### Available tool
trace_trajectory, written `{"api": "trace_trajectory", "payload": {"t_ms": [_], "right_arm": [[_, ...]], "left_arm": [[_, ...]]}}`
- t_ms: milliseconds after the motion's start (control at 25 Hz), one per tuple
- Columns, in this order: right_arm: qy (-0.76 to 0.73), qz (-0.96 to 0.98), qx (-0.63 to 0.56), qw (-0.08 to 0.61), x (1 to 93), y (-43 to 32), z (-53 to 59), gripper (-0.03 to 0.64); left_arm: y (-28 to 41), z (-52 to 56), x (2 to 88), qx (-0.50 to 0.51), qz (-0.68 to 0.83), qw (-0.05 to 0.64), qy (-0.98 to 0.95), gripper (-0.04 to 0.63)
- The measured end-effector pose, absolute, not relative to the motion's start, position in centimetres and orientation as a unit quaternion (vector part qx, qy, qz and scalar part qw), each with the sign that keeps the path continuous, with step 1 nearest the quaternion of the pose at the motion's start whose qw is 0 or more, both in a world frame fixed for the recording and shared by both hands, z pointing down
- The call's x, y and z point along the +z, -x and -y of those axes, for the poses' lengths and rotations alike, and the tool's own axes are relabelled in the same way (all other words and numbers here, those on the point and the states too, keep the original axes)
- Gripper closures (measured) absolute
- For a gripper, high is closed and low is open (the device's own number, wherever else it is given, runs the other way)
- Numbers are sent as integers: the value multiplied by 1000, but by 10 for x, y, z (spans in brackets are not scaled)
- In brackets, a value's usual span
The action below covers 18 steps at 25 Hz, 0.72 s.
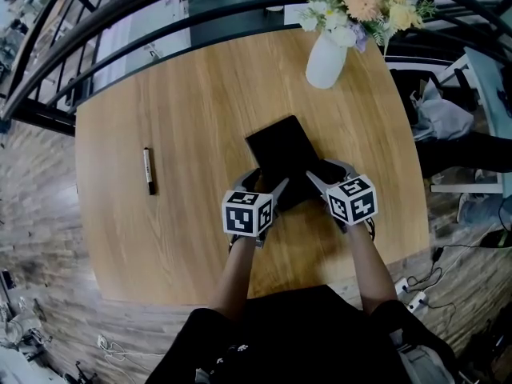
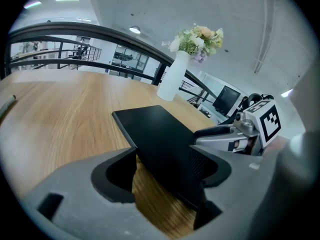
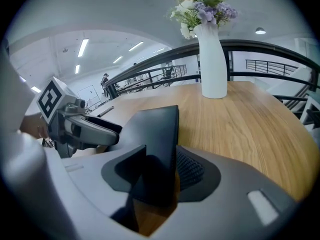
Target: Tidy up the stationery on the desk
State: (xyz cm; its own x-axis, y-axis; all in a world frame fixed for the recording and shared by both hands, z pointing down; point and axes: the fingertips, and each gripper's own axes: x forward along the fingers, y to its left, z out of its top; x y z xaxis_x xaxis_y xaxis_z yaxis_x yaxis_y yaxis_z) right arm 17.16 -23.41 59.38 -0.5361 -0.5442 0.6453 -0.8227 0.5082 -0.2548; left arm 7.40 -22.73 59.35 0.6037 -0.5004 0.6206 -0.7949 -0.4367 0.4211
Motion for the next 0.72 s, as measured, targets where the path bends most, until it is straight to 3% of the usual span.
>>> {"api": "trace_trajectory", "payload": {"t_ms": [720], "right_arm": [[-408, 836, 266, 254, 593, -154, 218, 448]], "left_arm": [[-62, 220, 593, 207, 418, 353, -811, 284]]}}
